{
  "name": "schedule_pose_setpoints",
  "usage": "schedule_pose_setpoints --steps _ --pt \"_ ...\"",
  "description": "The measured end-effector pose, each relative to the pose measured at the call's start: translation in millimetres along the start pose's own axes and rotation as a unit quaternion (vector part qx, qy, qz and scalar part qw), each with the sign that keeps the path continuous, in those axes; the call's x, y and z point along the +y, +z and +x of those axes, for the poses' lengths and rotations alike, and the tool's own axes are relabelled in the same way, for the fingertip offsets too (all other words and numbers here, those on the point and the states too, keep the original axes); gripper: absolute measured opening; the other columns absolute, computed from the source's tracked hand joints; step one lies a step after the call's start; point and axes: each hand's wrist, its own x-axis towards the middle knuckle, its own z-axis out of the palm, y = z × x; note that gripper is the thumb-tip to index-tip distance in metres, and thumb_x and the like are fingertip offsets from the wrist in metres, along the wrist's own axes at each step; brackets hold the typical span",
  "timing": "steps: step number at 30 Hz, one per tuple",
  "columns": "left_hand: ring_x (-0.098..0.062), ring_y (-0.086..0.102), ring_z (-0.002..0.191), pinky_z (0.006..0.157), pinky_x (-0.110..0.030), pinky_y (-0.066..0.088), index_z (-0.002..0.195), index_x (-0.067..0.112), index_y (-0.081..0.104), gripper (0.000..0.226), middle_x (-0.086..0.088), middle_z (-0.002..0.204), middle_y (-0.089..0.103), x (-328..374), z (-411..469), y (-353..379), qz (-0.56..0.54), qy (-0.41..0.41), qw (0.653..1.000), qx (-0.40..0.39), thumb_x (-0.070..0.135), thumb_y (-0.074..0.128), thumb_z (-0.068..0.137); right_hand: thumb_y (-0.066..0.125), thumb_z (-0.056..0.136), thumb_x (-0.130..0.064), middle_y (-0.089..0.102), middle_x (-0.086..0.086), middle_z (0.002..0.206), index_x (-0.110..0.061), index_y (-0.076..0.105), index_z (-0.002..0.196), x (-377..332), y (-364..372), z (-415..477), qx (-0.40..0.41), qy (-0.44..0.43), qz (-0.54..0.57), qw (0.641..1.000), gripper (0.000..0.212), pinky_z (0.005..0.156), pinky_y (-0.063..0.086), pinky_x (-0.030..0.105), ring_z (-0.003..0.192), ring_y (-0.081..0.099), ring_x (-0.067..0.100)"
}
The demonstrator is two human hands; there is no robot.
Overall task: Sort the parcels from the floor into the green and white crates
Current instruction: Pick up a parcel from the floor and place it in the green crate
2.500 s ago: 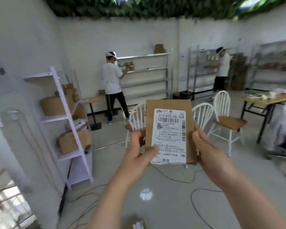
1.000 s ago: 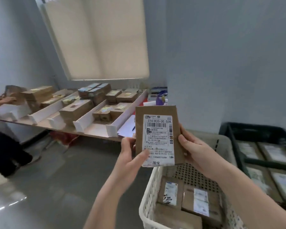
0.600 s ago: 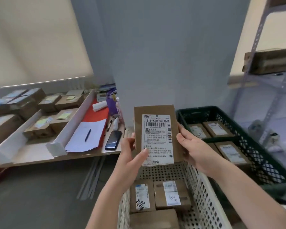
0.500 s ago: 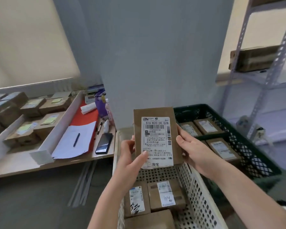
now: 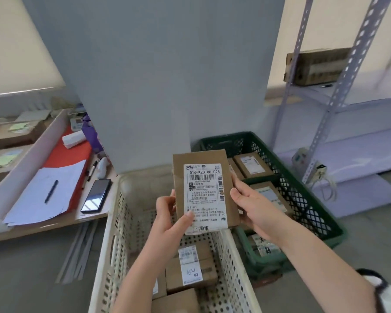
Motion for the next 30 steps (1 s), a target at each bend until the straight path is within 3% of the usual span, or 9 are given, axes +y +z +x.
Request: schedule_pose_setpoints --steps 3,7,14,18,23,27,30 --pt "-0.004 0.065 0.098 0.077 -0.024 0.056 0.108 0.027 0.042 0.022 0.006 0.116 0.063 -13.1 2.1 11.0 -0.005 -0.046 0.999 0.021 0.025 0.057 0.093 0.041 0.099 -0.034 0.059 -0.031 0.119 -0.067 0.036 0.124 18.5 -10.5 9.1 -0.011 0.026 0.002 1.0 0.041 0.107 0.04 0.04 0.119 0.051 0.004" --pt "-0.006 0.064 0.101 0.073 -0.021 0.054 0.109 0.021 0.042 0.022 0.002 0.118 0.061 -30.4 0.8 27.2 0.014 -0.091 0.995 0.037 0.018 0.057 0.093 0.039 0.1 -0.033 0.053 -0.039 0.116 -0.061 0.031 0.133 46.2 -23.7 17.2 -0.051 0.054 0.0 0.997 0.044 0.11 0.035 0.037 0.124 0.045 0.002" --pt "-0.01 0.055 0.116 0.078 -0.026 0.055 0.109 0.02 0.043 0.022 0.003 0.125 0.056 -52.1 -1.4 34.4 0.014 -0.121 0.99 0.066 0.015 0.057 0.093 0.036 0.101 -0.032 0.041 -0.022 0.144 -0.055 0.022 0.141 65.8 -25.5 34.0 -0.086 0.101 -0.004 0.991 0.048 0.112 0.034 0.038 0.131 0.04 0.007" --pt "-0.017 0.055 0.118 0.092 -0.041 0.052 0.109 0.019 0.043 0.024 0.0 0.127 0.056 -53.3 10.8 24.1 0.027 -0.112 0.991 0.066 0.014 0.059 0.092 0.038 0.101 -0.033 0.042 -0.023 0.144 -0.055 0.023 0.14 61.3 -21.0 46.3 -0.083 0.085 0.003 0.993 0.048 0.111 0.035 0.035 0.13 0.041 0.004" --pt "0.002 0.064 0.094 0.071 -0.019 0.055 0.109 0.026 0.041 0.026 0.008 0.114 0.061 -40.4 42.8 9.3 0.047 -0.088 0.995 0.029 0.021 0.059 0.092 0.045 0.098 -0.027 0.062 -0.022 0.123 -0.055 0.039 0.131 37.1 -25.0 63.2 -0.057 0.054 0.017 0.997 0.044 0.099 0.048 0.037 0.113 0.057 0.002" --pt "0.004 0.062 0.101 0.081 -0.021 0.054 0.111 0.032 0.04 0.04 0.018 0.114 0.063 -22.2 84.5 2.7 0.049 -0.052 0.997 -0.021 0.045 0.062 0.081 0.049 0.097 -0.021 0.07 -0.013 0.11 -0.05 0.05 0.117 -4.2 -48.3 92.6 -0.049 0.035 0.001 0.998 0.035 0.086 0.056 0.043 0.105 0.064 0.011" --pt "0.005 0.061 0.104 0.085 -0.022 0.054 0.111 0.038 0.038 0.044 0.023 0.115 0.062 -5.6 127.2 6.4 0.05 -0.035 0.997 -0.048 0.052 0.061 0.077 0.05 0.096 -0.022 0.07 -0.012 0.11 -0.051 0.051 0.115 -33.7 -69.2 113.0 -0.047 0.012 -0.011 0.999 0.035 0.079 0.058 0.037 0.102 0.066 0.01"
